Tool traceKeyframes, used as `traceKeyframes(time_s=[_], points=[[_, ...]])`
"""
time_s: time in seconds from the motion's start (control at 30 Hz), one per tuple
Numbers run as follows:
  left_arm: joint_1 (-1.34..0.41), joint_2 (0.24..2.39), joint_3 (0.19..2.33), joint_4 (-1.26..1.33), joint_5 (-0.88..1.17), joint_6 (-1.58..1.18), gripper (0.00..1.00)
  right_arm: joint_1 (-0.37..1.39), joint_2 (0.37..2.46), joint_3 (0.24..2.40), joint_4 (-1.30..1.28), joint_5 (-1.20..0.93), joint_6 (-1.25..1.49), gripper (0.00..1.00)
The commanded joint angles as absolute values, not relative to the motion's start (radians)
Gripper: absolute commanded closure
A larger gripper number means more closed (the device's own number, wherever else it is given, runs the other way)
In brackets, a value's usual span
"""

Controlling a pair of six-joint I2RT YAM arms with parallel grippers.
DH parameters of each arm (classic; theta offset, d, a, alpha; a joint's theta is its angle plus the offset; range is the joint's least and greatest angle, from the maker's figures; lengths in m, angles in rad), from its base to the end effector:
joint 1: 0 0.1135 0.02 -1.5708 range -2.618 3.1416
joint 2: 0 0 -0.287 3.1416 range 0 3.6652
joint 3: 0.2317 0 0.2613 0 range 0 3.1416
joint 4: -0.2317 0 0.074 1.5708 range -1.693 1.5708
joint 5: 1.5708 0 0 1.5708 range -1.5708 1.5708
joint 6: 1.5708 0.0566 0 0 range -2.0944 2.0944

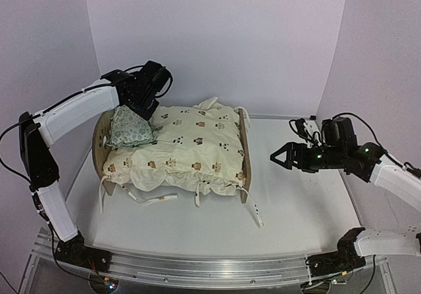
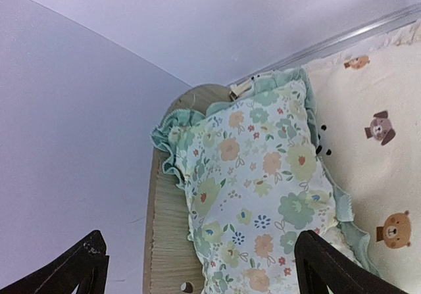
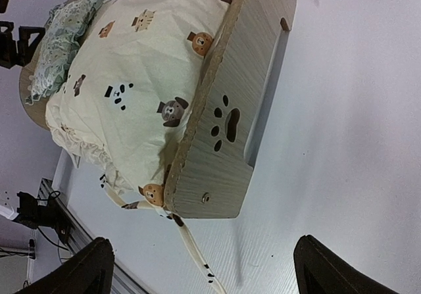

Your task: Set up the pet bed

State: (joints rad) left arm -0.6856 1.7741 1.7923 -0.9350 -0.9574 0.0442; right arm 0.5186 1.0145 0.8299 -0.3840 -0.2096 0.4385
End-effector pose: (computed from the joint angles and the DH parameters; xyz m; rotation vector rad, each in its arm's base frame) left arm 0.3358 -0.2149 0.3746 0.4077 2.1121 0.8168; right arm 0.2013 0.1284 0.2999 -0.2172 2.2185 0.7691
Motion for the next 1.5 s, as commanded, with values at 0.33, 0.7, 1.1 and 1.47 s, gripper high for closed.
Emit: traceKeyframes(time_s=[0.33,0.7,1.1,1.47], points=[[-0.805,1.593,1.807,-1.040,-0.882,-0.230,0.00,0.522,1.014,0.861,-0.382,-0.191,0.428,0.02],[-0.807,1.189,1.325,-0.733,-0.467,-0.272,0.00,0.522,0.947,0.856,-0.365,-0.119,0.450,0.02],[-0.805,0.921,1.071,-0.514,-0.325,-0.442,0.00,0.522,0.929,0.813,-0.289,-0.144,0.516,0.02],[-0.806,0.858,1.095,-0.622,-0.475,-0.495,0.01,0.523,0.966,0.817,-0.232,-0.204,0.548,0.02]])
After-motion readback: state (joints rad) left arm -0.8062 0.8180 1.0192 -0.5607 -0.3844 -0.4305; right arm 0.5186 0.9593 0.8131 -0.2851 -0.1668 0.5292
